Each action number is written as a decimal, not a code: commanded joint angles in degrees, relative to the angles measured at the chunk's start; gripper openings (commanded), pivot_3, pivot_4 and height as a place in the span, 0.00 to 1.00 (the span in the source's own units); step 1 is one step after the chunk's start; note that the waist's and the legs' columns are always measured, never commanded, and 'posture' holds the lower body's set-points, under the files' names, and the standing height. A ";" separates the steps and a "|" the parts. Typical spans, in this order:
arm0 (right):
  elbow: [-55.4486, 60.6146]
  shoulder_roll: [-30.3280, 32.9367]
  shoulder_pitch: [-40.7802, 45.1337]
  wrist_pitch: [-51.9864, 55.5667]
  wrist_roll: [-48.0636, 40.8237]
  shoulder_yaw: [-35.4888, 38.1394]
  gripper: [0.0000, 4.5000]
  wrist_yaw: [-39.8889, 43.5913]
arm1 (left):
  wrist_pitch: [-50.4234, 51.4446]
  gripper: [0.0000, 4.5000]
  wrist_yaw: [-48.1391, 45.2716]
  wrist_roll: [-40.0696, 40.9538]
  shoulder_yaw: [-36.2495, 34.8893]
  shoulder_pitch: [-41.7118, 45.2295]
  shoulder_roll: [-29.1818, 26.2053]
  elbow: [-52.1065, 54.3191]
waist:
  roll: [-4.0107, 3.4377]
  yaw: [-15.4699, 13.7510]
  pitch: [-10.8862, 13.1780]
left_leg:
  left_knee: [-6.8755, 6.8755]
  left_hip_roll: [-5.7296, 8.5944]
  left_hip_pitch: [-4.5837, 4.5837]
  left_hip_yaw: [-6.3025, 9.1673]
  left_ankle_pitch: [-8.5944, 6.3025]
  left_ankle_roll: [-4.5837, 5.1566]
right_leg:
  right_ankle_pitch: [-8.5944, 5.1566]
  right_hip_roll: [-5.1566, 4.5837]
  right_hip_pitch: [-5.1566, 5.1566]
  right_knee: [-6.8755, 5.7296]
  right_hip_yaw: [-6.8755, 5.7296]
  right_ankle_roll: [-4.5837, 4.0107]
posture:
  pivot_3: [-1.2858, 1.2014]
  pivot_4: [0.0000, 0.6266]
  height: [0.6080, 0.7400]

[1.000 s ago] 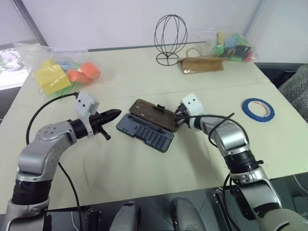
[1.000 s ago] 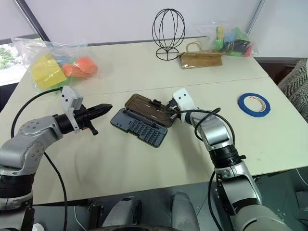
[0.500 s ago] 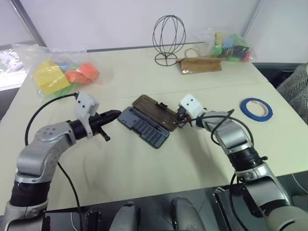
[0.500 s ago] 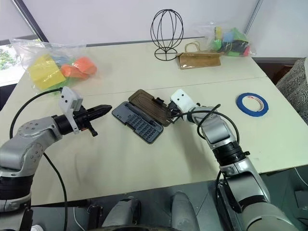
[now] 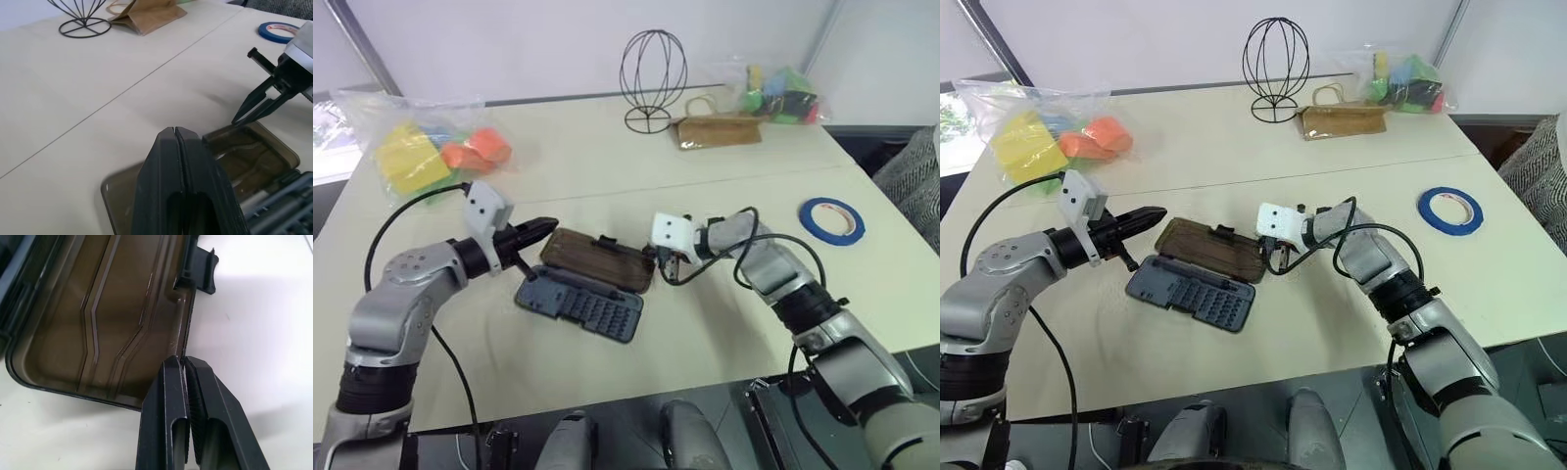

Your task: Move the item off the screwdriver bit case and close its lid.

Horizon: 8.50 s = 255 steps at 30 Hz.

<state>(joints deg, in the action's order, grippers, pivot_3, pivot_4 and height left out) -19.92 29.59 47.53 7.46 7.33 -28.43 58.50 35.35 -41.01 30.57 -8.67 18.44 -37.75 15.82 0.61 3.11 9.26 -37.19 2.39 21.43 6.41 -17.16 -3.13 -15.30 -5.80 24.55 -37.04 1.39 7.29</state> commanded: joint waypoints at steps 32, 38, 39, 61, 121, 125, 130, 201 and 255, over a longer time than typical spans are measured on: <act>-41.45 0.21 20.60 -53.76 25.14 -6.63 0.02 -10.77 | -0.86 0.00 0.94 0.27 -1.68 -0.93 -0.25 2.87 | -0.02 -0.69 0.02 | -0.03 0.11 0.03 0.02 0.12 -0.22 | 0.00 -0.08 -0.02 0.00 0.01 0.00 | 0.52 0.24 1.00; -43.28 -0.45 20.87 -53.29 24.12 -5.51 0.02 -9.42 | -1.06 0.00 0.90 0.08 -1.42 -0.47 -0.08 2.40 | -0.02 -0.63 0.02 | -0.03 0.11 0.03 0.02 0.12 -0.22 | 0.00 -0.08 -0.02 0.00 0.01 0.00 | 0.52 0.24 1.00; -43.26 -0.38 20.80 -52.82 24.37 -5.56 0.02 -9.44 | -1.11 0.00 0.90 0.00 -1.33 -0.38 -0.04 2.29 | -0.02 -0.63 0.02 | -0.03 0.11 0.03 0.02 0.12 -0.22 | 0.00 -0.08 -0.02 0.00 0.01 0.00 | 0.52 0.24 1.00; -34.64 0.92 14.47 -39.78 15.51 0.43 0.02 6.55 | -2.17 0.00 0.67 -0.68 -0.65 0.73 0.25 0.75 | -0.02 -0.79 0.02 | -0.04 0.14 0.02 0.12 0.12 -0.22 | 0.00 -0.09 -0.09 0.01 -0.01 0.00 | 0.52 0.24 1.00; -19.12 -4.36 10.55 9.92 -4.62 7.18 0.79 3.84 | -13.31 0.00 -21.13 -10.06 17.89 -5.29 -1.44 -9.61 | -0.06 -0.51 0.04 | -0.01 0.11 0.03 0.07 0.09 -0.16 | 0.00 -0.08 0.01 -0.06 -0.03 0.00 | 0.52 0.24 1.00; -22.65 -4.83 11.32 7.50 -4.34 8.17 0.79 4.07 | -13.13 0.00 -20.62 -9.94 17.69 -5.87 -1.47 -9.00 | -0.06 -0.50 0.04 | -0.02 0.10 0.02 0.07 0.09 -0.17 | 0.00 -0.08 0.01 -0.06 -0.02 0.00 | 0.52 0.24 1.00; -26.57 -5.53 12.69 5.31 -3.76 9.11 0.79 3.83 | -12.87 0.00 -20.68 -9.84 17.70 -6.24 -1.64 -8.54 | -0.06 -0.53 0.04 | -0.02 0.10 0.03 0.07 0.09 -0.17 | 0.00 -0.08 0.01 -0.06 -0.02 0.00 | 0.52 0.24 1.00; 22.25 3.42 -6.98 -7.82 14.28 9.44 0.01 -11.09 | -12.75 0.00 -14.97 -10.43 9.33 17.46 8.24 -39.74 | -0.04 -0.55 0.00 | -0.08 0.14 0.07 0.11 0.11 -0.20 | 0.00 -0.06 0.04 -0.12 -0.08 0.00 | 0.52 0.24 1.00; -44.94 -11.37 18.18 -11.29 7.01 8.37 0.65 0.82 | -5.30 0.00 -20.14 -7.83 14.38 -2.72 -3.13 -6.20 | -0.06 0.87 0.02 | 0.03 0.10 0.04 0.15 0.12 -0.21 | 0.00 -0.08 0.04 -0.10 -0.07 0.00 | 0.52 0.24 1.00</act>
<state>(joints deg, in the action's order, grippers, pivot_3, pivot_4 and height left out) -63.37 18.52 65.84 -4.15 12.89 -19.26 58.57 30.88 -61.18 22.95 5.95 15.94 -40.75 7.94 0.55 3.98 9.28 -37.16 2.48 21.46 6.57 -17.04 -3.34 -15.30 -5.88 24.58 -37.14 1.32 7.29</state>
